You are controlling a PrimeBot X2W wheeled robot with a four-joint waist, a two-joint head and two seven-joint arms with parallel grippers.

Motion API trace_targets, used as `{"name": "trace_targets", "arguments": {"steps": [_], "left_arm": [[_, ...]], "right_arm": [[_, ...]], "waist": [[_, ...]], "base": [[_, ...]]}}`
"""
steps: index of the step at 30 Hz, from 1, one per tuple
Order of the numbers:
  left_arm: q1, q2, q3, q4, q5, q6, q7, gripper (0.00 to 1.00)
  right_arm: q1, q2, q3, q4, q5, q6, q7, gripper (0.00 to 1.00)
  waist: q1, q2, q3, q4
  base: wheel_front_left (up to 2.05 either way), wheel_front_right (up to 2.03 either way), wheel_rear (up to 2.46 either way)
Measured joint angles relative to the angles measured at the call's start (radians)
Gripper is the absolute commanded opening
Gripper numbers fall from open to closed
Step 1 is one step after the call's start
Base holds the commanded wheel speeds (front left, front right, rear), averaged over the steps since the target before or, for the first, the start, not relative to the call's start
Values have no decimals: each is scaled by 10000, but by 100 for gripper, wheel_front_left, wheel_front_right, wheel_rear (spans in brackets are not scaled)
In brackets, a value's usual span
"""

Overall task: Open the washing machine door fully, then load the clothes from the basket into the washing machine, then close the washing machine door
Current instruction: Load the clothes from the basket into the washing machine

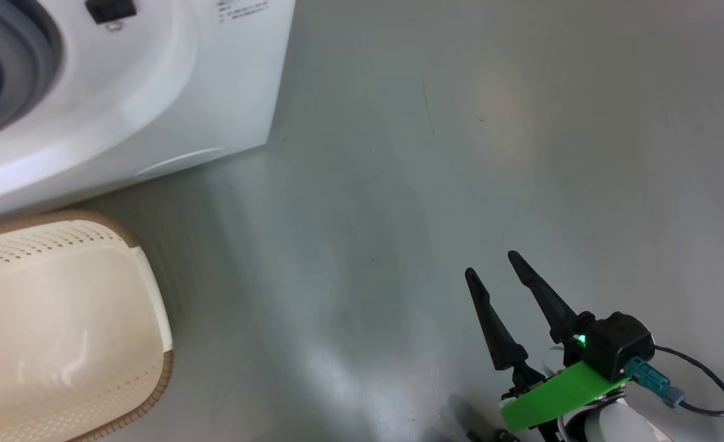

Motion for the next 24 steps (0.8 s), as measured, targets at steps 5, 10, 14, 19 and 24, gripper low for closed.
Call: {"name": "trace_targets", "arguments": {"steps": [5,10,14,19,24], "left_arm": [[-76,-159,-267,1496,105,44,31,100],[-283,-268,-443,2288,251,228,36,100],[-361,-558,-479,2851,251,474,370,100],[-361,-974,-594,3064,219,629,449,100],[-351,-1335,-677,3160,130,631,387,100]], "right_arm": [[1,-2,-6,100,0,0,0,100],[10,0,-6,157,4,0,0,100],[158,-2,-8,228,52,0,0,100],[173,2,-67,259,59,0,0,100],[173,2,-151,293,59,0,0,100]], "waist": [[0,1,-246,63],[0,0,-551,130],[0,0,-726,276],[0,0,-944,514],[0,0,-1132,805]], "base": [[0,0,0],[0,0,0],[0,0,0],[0,0,0],[0,0,0]]}}
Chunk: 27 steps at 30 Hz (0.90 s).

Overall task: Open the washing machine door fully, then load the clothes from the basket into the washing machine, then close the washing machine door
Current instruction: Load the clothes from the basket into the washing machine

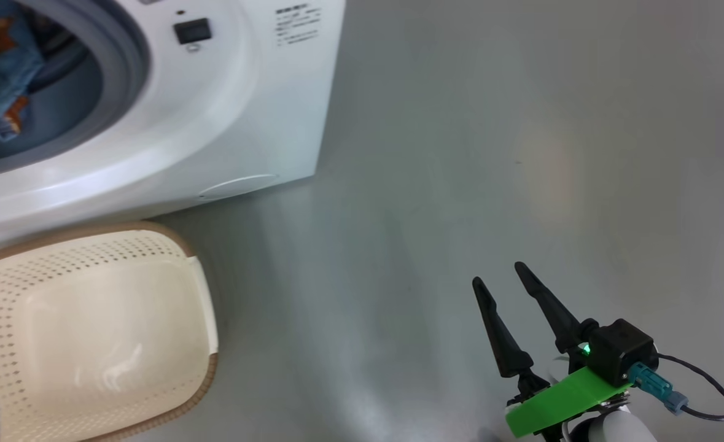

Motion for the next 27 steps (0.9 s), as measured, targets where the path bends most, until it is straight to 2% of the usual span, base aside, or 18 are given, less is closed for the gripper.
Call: {"name": "trace_targets", "arguments": {"steps": [12,17,21,27], "left_arm": [[637,-750,-265,52,-282,-291,-207,100],[1043,-1047,-370,-370,-359,-441,-291,100],[1639,-1475,-343,-1175,-568,-548,-311,100],[3585,-1885,-324,-3676,-825,-594,-376,100]], "right_arm": [[-4,-8,-357,15,0,0,0,100],[-4,-10,-631,-42,-2,0,2,100],[-2,-10,-913,-123,-8,0,0,100],[-10,-10,-1168,-211,-77,0,0,100]], "waist": [[0,0,-242,651],[0,0,-259,937],[0,0,-264,1226],[0,0,-248,1734]], "base": [[0,0,0],[0,0,0],[0,0,0],[0,0,0]]}}
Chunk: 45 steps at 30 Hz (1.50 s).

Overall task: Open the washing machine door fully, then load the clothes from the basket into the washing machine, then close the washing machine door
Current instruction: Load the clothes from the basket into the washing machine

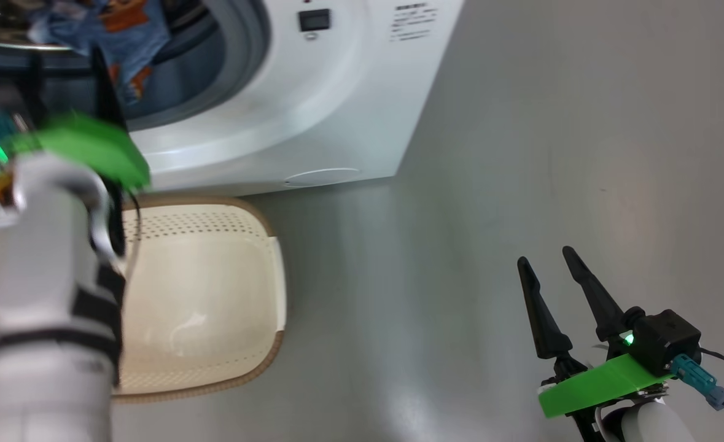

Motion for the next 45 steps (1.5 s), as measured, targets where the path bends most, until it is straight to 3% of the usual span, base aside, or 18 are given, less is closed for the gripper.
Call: {"name": "trace_targets", "arguments": {"steps": [8,18,29,37,45], "left_arm": [[3775,-374,-334,-3269,-337,-21,2,100],[6524,-430,-823,-5494,-698,272,2,100],[8902,-418,-1304,-6880,-1298,974,2,100],[9791,-399,-1643,-7576,-1572,1457,2,100],[9853,-372,-1841,-7772,-1638,1547,2,100]], "right_arm": [[-5,-173,-75,-13,-19,0,0,100],[18,-320,-146,-8,-104,0,0,100],[545,-351,-408,-27,-138,0,0,100],[877,-320,-652,-140,-194,0,0,100],[872,-295,-621,-207,-207,0,0,100]], "waist": [[0,0,-267,597],[0,0,-666,946],[1,0,-1270,1060],[0,0,-1553,1170],[0,0,-1395,1082]], "base": [[0,0,0],[0,0,0],[0,0,0],[0,0,0],[0,0,0]]}}
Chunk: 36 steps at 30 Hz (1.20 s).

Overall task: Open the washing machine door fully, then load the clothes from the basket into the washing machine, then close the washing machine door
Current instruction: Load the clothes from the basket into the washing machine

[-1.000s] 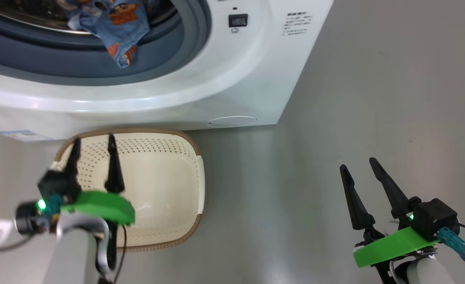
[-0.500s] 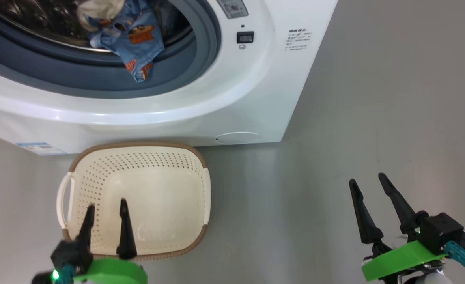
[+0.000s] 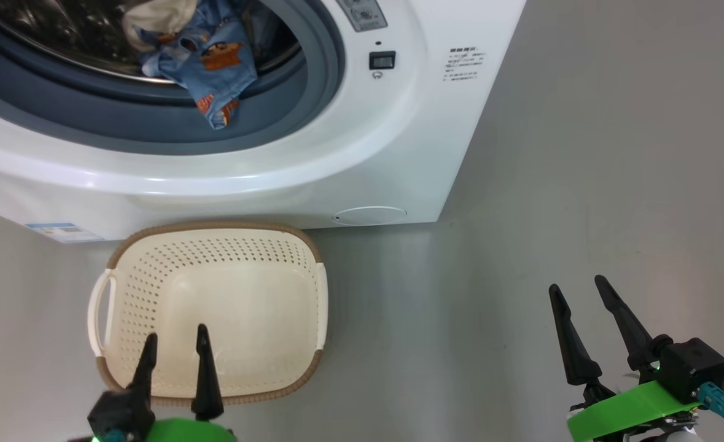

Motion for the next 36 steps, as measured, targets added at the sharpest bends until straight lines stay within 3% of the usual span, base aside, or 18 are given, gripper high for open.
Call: {"name": "trace_targets", "arguments": {"steps": [11,16,28,36], "left_arm": [[-2671,205,-48,669,-196,-370,723,100],[-4461,585,102,1580,-207,-497,1256,100],[-8031,1319,510,5141,-552,-966,1960,100],[-9598,1530,635,7609,-700,-1342,2217,100]], "right_arm": [[-243,81,219,-27,0,0,0,100],[-572,121,326,-13,0,0,0,100],[-736,159,589,50,17,0,0,100],[-896,148,859,77,19,0,0,100]], "waist": [[0,0,614,-340],[0,0,898,-597],[0,0,1371,-1428],[0,0,1594,-1978]], "base": [[0,0,0],[0,0,0],[0,0,0],[0,0,0]]}}
